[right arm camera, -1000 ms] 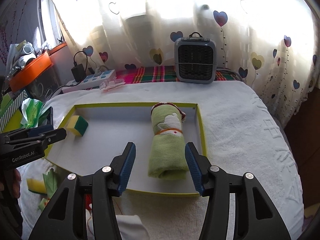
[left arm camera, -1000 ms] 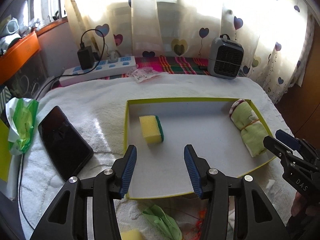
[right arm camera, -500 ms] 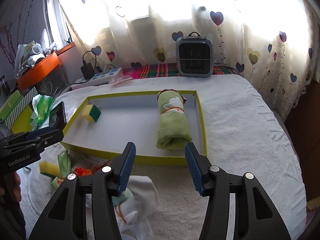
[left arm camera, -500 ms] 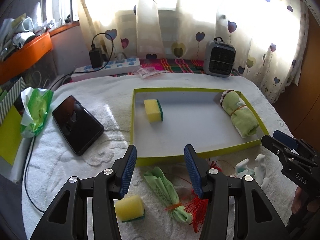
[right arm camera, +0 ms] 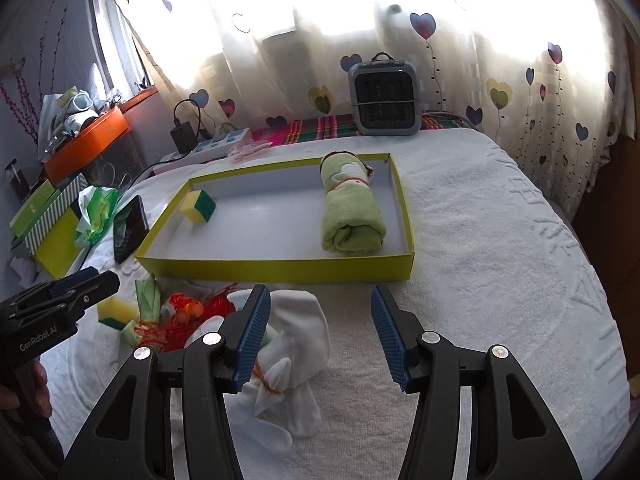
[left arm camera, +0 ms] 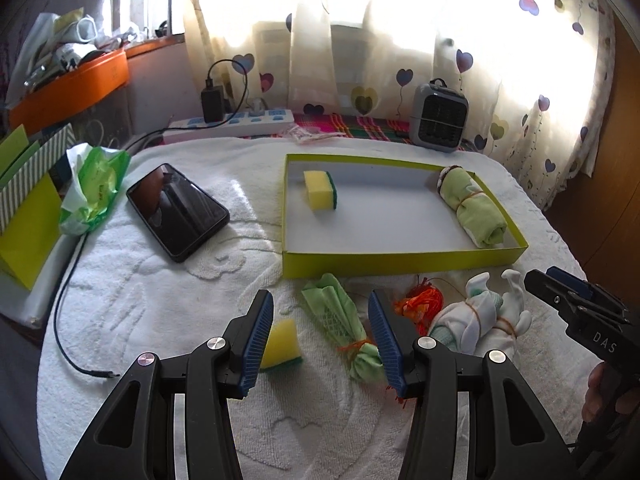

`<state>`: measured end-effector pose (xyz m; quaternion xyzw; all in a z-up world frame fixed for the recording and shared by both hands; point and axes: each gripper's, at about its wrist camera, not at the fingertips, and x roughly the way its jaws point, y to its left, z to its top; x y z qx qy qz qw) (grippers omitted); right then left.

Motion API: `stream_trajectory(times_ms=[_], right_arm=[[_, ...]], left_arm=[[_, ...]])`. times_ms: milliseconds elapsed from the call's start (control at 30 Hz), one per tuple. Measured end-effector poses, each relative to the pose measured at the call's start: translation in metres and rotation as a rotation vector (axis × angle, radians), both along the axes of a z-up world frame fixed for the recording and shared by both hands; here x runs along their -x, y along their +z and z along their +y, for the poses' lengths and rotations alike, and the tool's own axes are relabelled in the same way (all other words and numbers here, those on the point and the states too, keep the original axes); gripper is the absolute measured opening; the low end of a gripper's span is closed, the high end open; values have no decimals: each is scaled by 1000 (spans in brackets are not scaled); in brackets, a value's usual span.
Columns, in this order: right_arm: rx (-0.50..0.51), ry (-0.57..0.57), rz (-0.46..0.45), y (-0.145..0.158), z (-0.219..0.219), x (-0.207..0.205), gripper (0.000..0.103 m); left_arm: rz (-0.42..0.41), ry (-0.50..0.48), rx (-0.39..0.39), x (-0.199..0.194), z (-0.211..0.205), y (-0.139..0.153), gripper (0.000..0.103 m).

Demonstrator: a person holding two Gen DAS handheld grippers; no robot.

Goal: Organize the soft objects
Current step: 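Withdraw both grippers from the box toward the remaining items, then grasp a second yellow sponge with the left gripper while the right gripper grasps the white rolled cloth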

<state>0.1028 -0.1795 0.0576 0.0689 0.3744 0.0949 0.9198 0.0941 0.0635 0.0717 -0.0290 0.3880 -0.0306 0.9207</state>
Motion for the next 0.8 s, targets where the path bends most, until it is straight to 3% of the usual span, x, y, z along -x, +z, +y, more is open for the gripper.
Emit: stream_trajectory(times_ms=[433, 800], right_arm=[[-96, 33, 67, -22, 4, 19, 59], [-81, 44, 122, -37, 21, 9, 59]], left_arm=[[-22, 88, 69, 30, 48, -3, 49], [15, 117, 124, 37, 75, -18, 49]])
